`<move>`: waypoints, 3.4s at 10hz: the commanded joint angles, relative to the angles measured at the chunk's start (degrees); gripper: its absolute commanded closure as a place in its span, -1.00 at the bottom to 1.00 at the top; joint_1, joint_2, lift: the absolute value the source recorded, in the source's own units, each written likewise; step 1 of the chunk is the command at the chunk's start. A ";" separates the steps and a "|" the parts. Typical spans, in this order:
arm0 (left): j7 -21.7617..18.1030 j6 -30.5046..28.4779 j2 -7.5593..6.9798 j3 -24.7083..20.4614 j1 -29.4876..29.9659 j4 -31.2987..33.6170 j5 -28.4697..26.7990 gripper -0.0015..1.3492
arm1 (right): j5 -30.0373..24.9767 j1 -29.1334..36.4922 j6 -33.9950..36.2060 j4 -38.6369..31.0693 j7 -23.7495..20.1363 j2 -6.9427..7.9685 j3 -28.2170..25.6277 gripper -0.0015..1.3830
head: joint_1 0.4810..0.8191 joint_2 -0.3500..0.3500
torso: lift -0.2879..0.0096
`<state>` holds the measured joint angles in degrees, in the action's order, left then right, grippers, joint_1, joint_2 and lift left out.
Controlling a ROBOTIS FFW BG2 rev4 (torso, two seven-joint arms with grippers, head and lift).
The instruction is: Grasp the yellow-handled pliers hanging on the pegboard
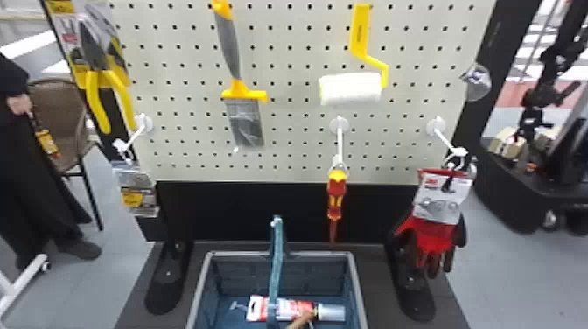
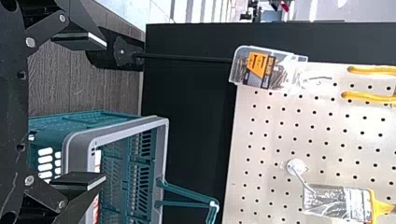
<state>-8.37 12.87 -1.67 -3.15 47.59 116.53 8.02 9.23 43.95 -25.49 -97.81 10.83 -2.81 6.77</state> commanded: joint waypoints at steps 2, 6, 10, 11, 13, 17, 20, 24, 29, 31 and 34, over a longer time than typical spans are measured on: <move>-0.24 -1.71 0.00 -0.37 0.55 1.82 -2.04 -0.56 | 0.08 0.01 -0.09 0.00 -0.02 0.00 0.00 -0.63 | -0.60 0.00 | 0.26; -0.51 -2.41 0.26 -0.98 0.80 2.94 -2.66 -0.56 | 0.17 0.14 0.00 0.00 0.07 0.00 0.00 -0.63 | -0.60 0.00 | 0.26; -11.41 -16.56 1.67 -10.92 -5.60 17.71 -4.15 -0.56 | 0.17 0.50 0.00 0.00 0.07 0.00 0.00 -0.63 | -0.60 0.00 | 0.26; -14.57 -20.17 1.82 -12.94 -8.80 20.80 -5.30 -0.56 | 0.08 0.50 0.00 0.00 -0.02 0.00 0.00 -0.63 | -0.60 0.00 | 0.26; -19.93 -26.93 1.82 -15.93 -16.30 21.78 -4.51 -0.56 | 0.08 0.38 0.00 -0.14 -0.02 0.00 0.00 -0.63 | -0.60 0.00 | 0.26; -22.83 -34.49 -1.32 -19.88 -28.98 24.74 -4.07 -0.57 | 0.08 0.38 0.00 -0.14 0.07 0.00 0.00 -0.63 | -0.60 0.00 | 0.26; -22.74 -41.70 -8.00 -21.29 -37.71 24.46 2.17 -0.58 | -0.27 -0.60 0.00 0.14 0.07 0.00 0.00 -0.63 | -0.60 0.00 | 0.26; -22.66 -48.64 -13.62 -24.80 -47.31 19.96 10.35 -0.59 | -0.36 -0.60 0.00 0.00 0.07 0.00 0.00 -0.63 | -0.60 0.00 | 0.26; -37.69 -59.89 -24.96 -24.72 -62.57 -2.12 20.02 -0.58 | -0.80 -1.59 0.18 0.14 -0.02 0.00 0.09 -0.63 | -0.60 0.00 | 0.26; -48.06 -59.54 -27.34 -20.58 -68.48 -11.68 20.81 -0.59 | -0.80 -1.83 0.18 0.42 0.07 0.00 0.09 -0.63 | -0.60 0.00 | 0.26; -56.32 -58.13 -29.01 -14.17 -73.89 -19.42 28.19 -0.58 | -0.71 -2.82 0.18 1.41 0.07 0.00 0.79 -0.63 | -0.60 0.00 | 0.26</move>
<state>-64.60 -45.18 -30.45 -18.06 -25.45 97.72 35.54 8.46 41.28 -25.31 -96.58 10.84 -2.81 7.47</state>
